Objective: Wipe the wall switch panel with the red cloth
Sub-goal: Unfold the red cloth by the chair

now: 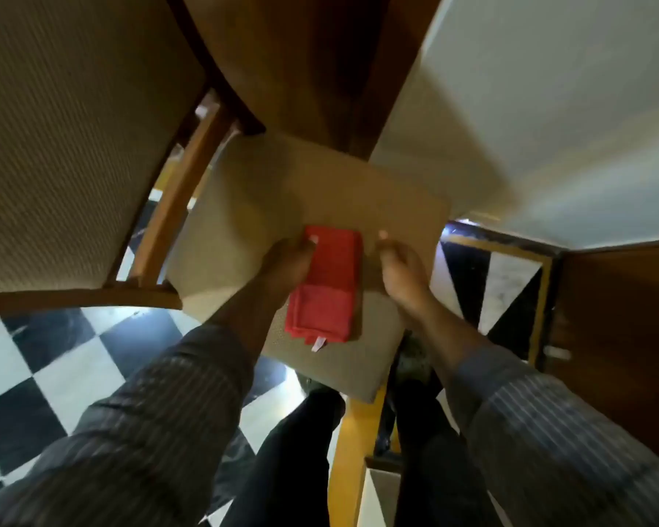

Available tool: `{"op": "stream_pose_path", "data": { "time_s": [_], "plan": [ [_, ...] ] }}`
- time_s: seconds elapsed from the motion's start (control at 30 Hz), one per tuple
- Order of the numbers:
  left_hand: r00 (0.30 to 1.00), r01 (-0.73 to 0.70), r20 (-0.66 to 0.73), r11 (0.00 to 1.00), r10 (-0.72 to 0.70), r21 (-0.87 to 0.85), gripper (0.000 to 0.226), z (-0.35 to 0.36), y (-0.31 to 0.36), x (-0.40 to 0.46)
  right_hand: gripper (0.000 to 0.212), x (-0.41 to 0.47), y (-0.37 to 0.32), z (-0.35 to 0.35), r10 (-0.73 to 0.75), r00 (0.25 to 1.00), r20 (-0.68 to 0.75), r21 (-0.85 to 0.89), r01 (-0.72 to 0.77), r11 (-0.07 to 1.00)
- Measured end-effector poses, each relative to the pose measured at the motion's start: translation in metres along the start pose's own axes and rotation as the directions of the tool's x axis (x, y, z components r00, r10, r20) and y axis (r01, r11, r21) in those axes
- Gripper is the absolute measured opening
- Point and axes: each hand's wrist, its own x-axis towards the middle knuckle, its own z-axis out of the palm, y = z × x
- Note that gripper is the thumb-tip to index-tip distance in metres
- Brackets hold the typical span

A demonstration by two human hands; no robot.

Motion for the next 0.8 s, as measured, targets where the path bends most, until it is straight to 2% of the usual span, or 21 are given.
{"op": "stream_pose_path", "data": {
  "time_s": [0.1, 0.17, 0.23, 0.3, 0.4, 0.5, 0.63, 0.77, 0.8],
  "plan": [
    [1.0, -0.003, -0.028, 0.996, 0.005, 0.085, 0.042, 0.005, -0.018, 0.019, 0.039, 0.01, 0.015, 0.026, 0.055, 0.996, 0.067, -0.058, -0.051, 0.997],
    [0.996, 0.012, -0.088, 0.986, 0.002, 0.164, 0.04, 0.009, -0.024, 0.027, 0.03, 0.016, 0.022, 0.036, 0.087, 0.995, 0.045, -0.068, -0.084, 0.994],
    [0.992, 0.022, -0.128, 0.976, 0.006, 0.218, 0.042, 0.011, -0.025, 0.032, 0.031, 0.022, 0.022, 0.04, 0.118, 0.993, 0.012, -0.038, -0.118, 0.992],
    [0.991, 0.039, -0.132, 0.962, -0.003, 0.271, 0.042, 0.014, -0.023, 0.035, 0.029, 0.029, 0.019, 0.04, 0.136, 0.99, 0.036, -0.02, -0.135, 0.991],
    [0.994, 0.031, -0.11, 0.945, 0.005, 0.325, 0.037, 0.017, -0.021, 0.037, 0.006, 0.029, 0.017, 0.041, 0.151, 0.985, 0.083, -0.014, -0.15, 0.989],
    [0.994, 0.04, -0.106, 0.982, -0.021, 0.183, 0.033, 0.017, -0.022, 0.034, 0.01, 0.023, 0.017, 0.04, 0.131, 0.985, 0.113, 0.011, -0.133, 0.991],
    [0.999, 0.04, -0.008, 0.998, -0.04, -0.041, 0.023, 0.013, -0.011, 0.01, 0.016, 0.007, 0.005, 0.024, 0.095, 0.986, 0.139, 0.089, -0.108, 0.99],
    [0.996, -0.086, 0.023, 0.986, 0.09, -0.142, 0.005, 0.007, 0.032, -0.026, 0.013, -0.014, -0.033, -0.013, 0.0, 0.997, 0.079, 0.106, -0.008, 0.994],
    [0.991, -0.116, 0.041, 0.98, 0.124, -0.164, 0.008, 0.005, 0.05, -0.041, 0.012, -0.022, -0.05, -0.029, -0.025, 0.998, 0.05, 0.117, 0.019, 0.993]
  ]
}}
